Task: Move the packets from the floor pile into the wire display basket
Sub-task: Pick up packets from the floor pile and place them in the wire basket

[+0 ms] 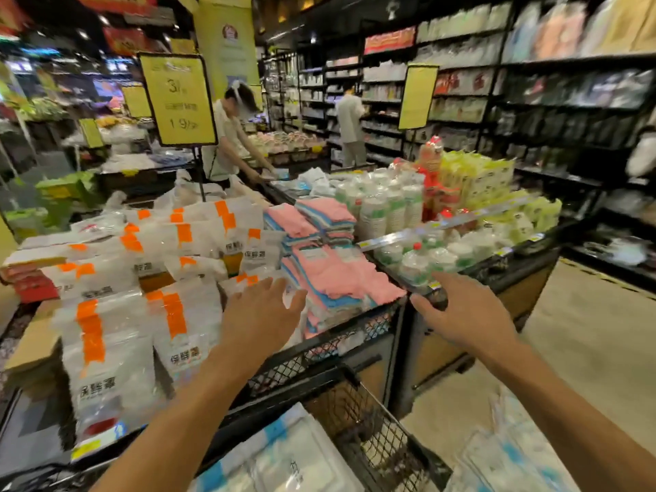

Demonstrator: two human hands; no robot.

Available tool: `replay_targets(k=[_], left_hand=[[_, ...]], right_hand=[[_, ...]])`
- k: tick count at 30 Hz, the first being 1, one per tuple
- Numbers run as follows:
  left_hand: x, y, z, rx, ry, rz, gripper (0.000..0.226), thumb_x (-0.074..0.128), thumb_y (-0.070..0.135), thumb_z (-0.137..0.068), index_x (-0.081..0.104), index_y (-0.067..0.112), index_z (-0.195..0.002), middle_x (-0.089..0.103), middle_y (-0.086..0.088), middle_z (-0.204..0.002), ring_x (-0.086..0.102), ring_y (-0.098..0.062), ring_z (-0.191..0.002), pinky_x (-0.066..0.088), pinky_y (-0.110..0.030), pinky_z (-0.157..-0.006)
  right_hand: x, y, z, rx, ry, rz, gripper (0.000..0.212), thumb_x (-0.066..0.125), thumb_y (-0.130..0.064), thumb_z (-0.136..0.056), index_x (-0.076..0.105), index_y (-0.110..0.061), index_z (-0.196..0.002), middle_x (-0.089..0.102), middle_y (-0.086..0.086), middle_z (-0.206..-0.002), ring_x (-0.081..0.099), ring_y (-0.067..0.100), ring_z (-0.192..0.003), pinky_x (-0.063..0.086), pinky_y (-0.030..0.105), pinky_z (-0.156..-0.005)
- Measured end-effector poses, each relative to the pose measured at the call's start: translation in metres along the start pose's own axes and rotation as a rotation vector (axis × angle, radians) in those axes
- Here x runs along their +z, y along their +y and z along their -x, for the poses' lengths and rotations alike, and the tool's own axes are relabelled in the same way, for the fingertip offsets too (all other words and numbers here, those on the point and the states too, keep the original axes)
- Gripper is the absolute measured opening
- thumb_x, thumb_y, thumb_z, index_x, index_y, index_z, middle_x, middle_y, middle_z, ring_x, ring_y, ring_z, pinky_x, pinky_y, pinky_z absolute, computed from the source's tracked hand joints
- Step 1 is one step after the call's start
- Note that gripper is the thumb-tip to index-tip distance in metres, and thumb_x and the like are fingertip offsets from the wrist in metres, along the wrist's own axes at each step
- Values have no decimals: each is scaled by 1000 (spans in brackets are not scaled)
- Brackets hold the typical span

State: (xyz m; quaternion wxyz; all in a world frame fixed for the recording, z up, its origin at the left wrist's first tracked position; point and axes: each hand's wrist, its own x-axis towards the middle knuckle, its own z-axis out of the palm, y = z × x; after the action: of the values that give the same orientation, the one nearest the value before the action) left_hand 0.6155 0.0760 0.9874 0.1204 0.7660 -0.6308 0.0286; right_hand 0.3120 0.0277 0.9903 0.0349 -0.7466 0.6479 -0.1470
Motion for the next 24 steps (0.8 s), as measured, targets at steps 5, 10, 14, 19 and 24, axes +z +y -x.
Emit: replay_targets(k=[5,10,14,19,24], left_hand=[[11,71,14,194,-57,87,57,31,58,-104,48,25,-147,52,0,-150,50,-24,-136,41,-44,-111],[17,156,30,344,-83,111,60,26,61,-103,51,26,-145,56,0,-146,52,-23,-133,43,-39,-105],[23,228,41,436,-87,167,61,24,65,-99,59,27,-132,65,2,-129,60,-24,-120,48,-43,-100],[48,328,54,534,-106,200,53,34,59,-103,58,23,-134,66,-2,-123,62,-25,-114,50,-41,-92],[84,414,70,625,-193,216,62,31,61,-104,42,26,-154,46,5,-157,45,-17,-142,39,-41,-115]], right_hand=[[-32,65,62,186,44,1,81,38,-78,-94,34,-30,-158,35,0,-165,32,24,-152,29,48,-123],[-57,137,112,323,102,19,78,39,-75,-95,38,-27,-157,40,0,-162,36,22,-149,31,44,-122],[-76,195,139,394,117,22,74,41,-67,-99,35,-25,-159,38,-1,-163,35,23,-150,29,42,-121],[-83,285,167,467,104,46,80,33,-76,-96,32,-26,-159,37,0,-164,35,23,-150,28,47,-123],[-87,368,201,576,111,94,79,36,-75,-96,33,-26,-158,41,0,-162,38,26,-148,29,50,-123]])
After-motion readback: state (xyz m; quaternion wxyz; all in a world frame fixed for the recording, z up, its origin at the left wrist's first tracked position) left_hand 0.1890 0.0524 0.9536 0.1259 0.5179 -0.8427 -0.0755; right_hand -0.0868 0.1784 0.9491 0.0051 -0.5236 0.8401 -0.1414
